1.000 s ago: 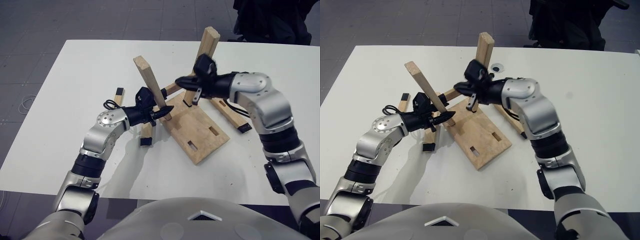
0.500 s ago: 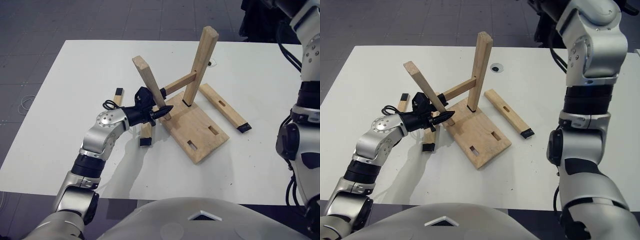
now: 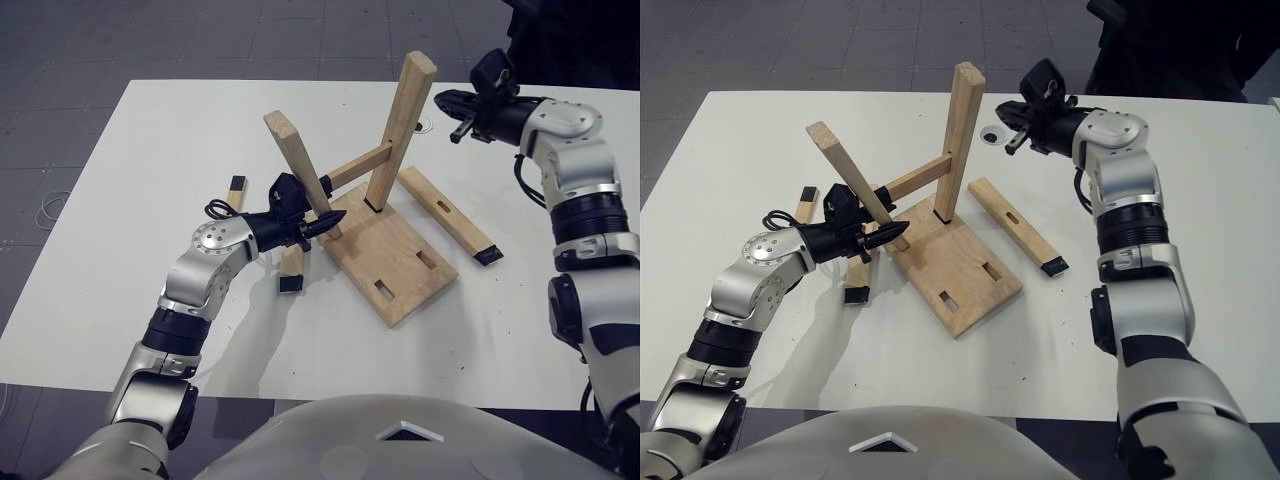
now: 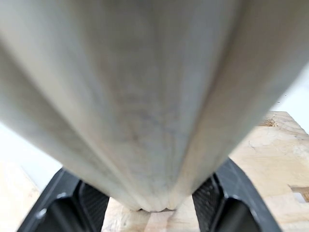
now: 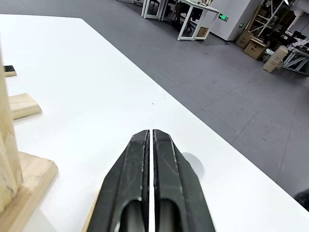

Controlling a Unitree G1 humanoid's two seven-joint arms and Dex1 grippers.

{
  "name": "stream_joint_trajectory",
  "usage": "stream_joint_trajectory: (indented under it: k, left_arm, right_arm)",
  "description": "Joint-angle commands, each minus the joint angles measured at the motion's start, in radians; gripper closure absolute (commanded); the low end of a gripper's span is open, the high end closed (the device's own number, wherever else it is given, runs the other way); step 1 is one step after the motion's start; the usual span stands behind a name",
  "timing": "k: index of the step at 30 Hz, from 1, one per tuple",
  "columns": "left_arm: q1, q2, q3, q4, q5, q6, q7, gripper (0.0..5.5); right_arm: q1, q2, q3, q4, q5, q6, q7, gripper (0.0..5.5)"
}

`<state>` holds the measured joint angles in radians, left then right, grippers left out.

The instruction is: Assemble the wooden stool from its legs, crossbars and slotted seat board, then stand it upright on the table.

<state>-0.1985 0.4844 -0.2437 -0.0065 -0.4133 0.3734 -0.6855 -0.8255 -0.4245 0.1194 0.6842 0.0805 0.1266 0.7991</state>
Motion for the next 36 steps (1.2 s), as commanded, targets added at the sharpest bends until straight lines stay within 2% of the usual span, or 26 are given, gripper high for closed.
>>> stream_joint_trajectory:
  k: [1,5,7,11,15,18,25,29,36]
  left_arm:
    - [0.090,0.055,-0.071,0.122,0.149,0.097,0.045,3.45]
    - [0.094,0.053,-0.075,0.124,0.150,0.089,0.046,3.45]
    - [0.095,0.051,-0.075,0.128,0.150,0.085,0.048,3.45]
    - [0.099,0.045,-0.074,0.128,0.149,0.083,0.050,3.45]
    - [0.098,0.051,-0.078,0.132,0.146,0.079,0.047,3.45]
    - [0.094,0.056,-0.078,0.134,0.142,0.078,0.050,3.45]
    - [0.112,0.059,-0.070,0.123,0.136,0.082,0.059,3.45]
    - [0.101,0.057,-0.076,0.124,0.135,0.086,0.053,3.45]
    - [0.091,0.059,-0.090,0.128,0.141,0.084,0.042,3.45]
  right_arm:
    - [0.048,0.018,0.021,-0.025,-0.012,-0.020,0.035,5.40]
    - [0.232,0.012,0.112,-0.422,0.061,0.131,0.163,5.40]
    - [0.258,0.036,0.122,-0.648,0.138,0.242,0.168,5.40]
    - [0.233,0.072,0.077,-0.790,0.206,0.370,0.125,5.40]
    - [0.272,0.010,0.061,-0.725,0.153,0.358,0.107,5.40]
    - [0.279,-0.079,0.053,-0.601,0.094,0.283,0.123,5.40]
    - [0.340,-0.235,0.051,-0.604,0.103,0.274,0.265,5.40]
    - [0.194,-0.163,0.029,-0.254,0.025,0.132,0.138,5.40]
    - [-0.001,0.010,0.028,0.167,-0.036,-0.081,0.007,5.40]
